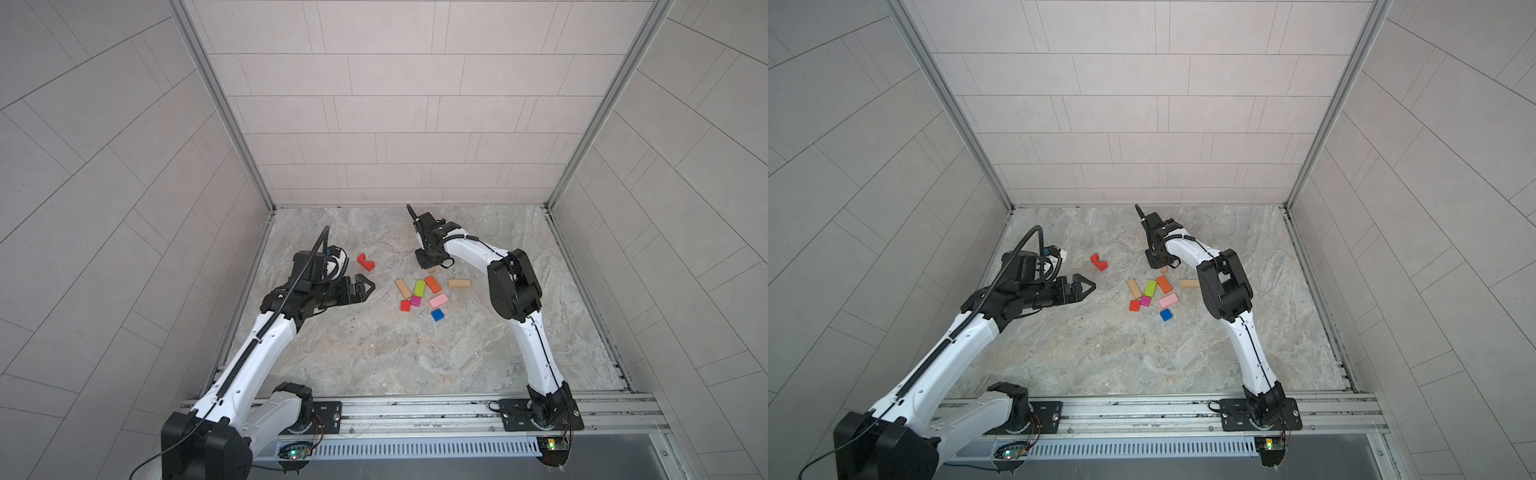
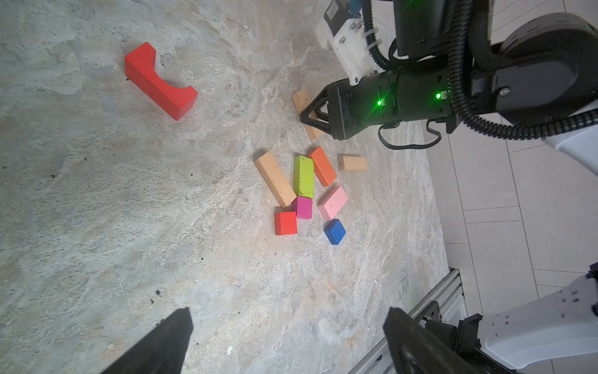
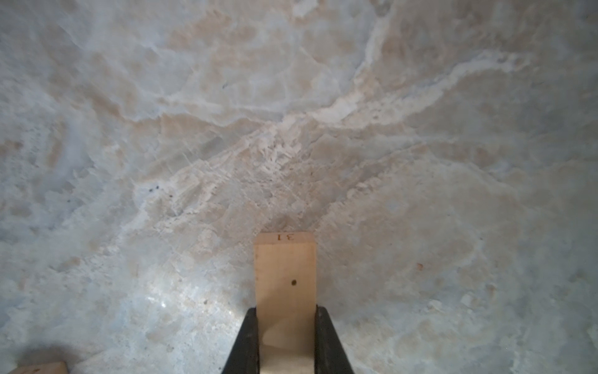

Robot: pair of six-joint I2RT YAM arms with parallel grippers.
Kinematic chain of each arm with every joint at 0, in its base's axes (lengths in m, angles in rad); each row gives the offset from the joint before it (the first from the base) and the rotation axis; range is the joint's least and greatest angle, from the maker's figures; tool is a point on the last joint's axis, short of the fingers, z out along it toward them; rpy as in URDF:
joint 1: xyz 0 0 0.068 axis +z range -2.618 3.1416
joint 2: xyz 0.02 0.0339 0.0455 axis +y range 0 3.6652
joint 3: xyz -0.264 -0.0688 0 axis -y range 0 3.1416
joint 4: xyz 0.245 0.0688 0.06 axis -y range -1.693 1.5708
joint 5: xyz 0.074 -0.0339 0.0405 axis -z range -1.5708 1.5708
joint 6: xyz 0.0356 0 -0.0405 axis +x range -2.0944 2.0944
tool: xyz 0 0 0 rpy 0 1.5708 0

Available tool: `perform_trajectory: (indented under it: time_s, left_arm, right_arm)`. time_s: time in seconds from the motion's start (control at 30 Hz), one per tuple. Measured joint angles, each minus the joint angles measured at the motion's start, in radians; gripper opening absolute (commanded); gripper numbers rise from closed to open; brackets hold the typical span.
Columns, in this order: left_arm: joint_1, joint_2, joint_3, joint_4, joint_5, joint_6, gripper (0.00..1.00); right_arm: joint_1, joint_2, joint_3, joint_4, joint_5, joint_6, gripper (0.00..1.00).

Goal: Build the wood block tower

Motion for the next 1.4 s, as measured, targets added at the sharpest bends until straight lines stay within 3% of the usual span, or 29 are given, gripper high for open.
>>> perform_trajectory:
  time_s: [0.07,0.43,0.87,1.17,1.4]
  left_arm:
    - [0.0,0.0,-0.001,0.0,0.0,0.0,1.0]
    - [0.0,0.0,-0.004,0.0,0.0,0.0,1.0]
    - [0.0,-0.002,-0.004,0.0,0.006,0.0,1.0]
    - [0.0,-0.018,-0.005,0.0,0.007,0.0,1.0]
    - [0.0,-0.018,-0.005,0.001,0.008,0.0,1.0]
  right_arm:
    - [-0.003,-0.022,-0.027,0.001,0.001,0.026,0.0]
    - [-0.004,-0.373,-0.288,0.023,0.056,0.201,0.0]
    - [-0.001,-0.809,-0.892,0.153,0.148,0.605,0.0]
    - [0.045,-0.855,-1.094,0.246,0.242,0.87,0.0]
    - [0.048,-0.82,-1.146,0.333,0.232,0.969,0.03]
